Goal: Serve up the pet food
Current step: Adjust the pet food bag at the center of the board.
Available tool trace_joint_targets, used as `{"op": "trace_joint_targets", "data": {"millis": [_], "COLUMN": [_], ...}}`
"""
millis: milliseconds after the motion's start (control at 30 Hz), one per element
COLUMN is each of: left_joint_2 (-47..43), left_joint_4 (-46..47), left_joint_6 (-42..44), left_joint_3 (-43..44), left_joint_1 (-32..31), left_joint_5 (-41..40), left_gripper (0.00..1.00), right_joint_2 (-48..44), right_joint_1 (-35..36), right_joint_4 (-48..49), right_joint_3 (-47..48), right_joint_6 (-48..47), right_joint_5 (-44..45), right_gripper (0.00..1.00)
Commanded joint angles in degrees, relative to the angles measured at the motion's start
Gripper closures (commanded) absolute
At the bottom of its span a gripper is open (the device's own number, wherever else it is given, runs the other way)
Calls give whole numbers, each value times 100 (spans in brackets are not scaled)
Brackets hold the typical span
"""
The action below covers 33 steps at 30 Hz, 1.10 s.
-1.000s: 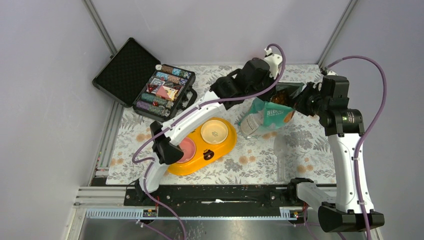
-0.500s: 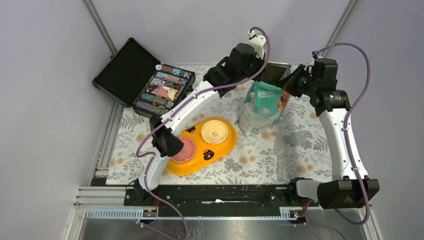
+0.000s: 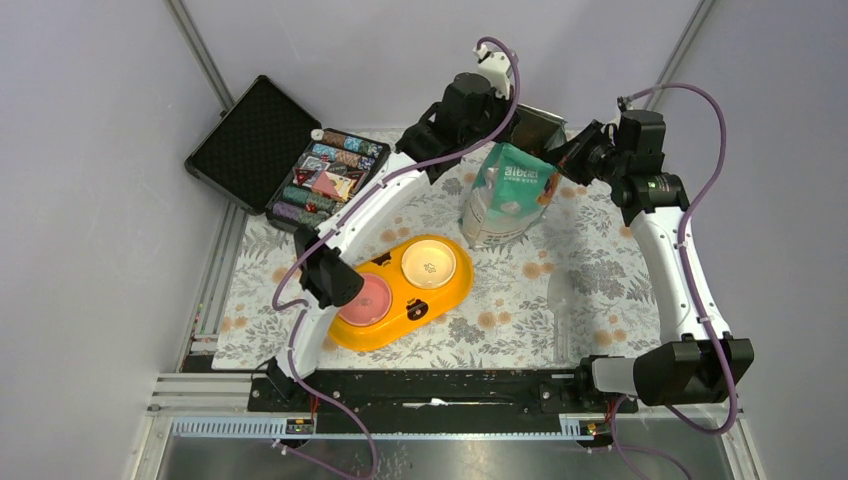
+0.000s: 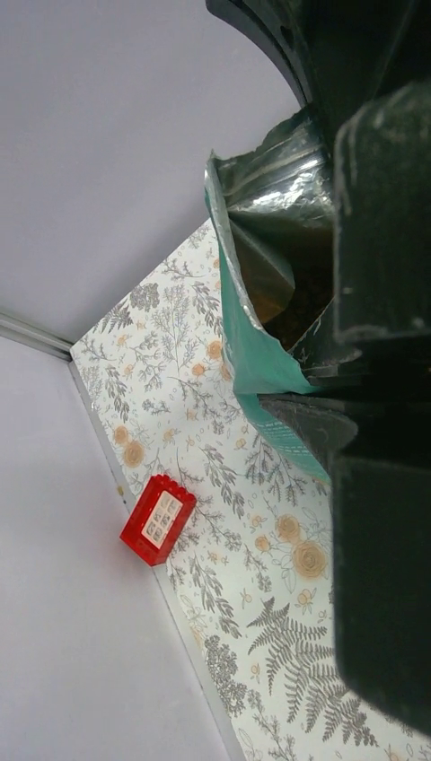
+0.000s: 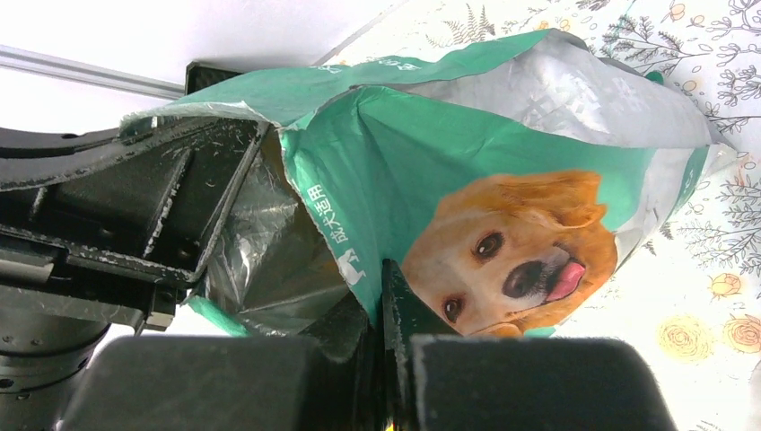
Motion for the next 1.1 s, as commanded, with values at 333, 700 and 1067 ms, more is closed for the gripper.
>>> {"op": "trace_joint_targets", "data": {"millis": [333, 700, 1067], "left_joint_2": [-1891, -1800, -1836], "left_joint_4": [1358, 381, -61], "left_joint_6": [-926, -704, -718], "left_joint_3": [-1680, -1295, -1264], "left_joint_1": [-388, -653, -654], "left_joint_5": [1475, 1458, 1599], "left_gripper": [100, 100, 100], "right_joint_2": [-919, -2144, -3071], "right_joint_1": [18, 16, 17], "right_joint_4": [-1367, -3193, -4437], "right_joint_3": [-158, 164, -1163], "right_joint_6": [-1359, -2045, -1354], "right_joint_5": [406, 1056, 2342], "right_gripper": [96, 40, 42]}}
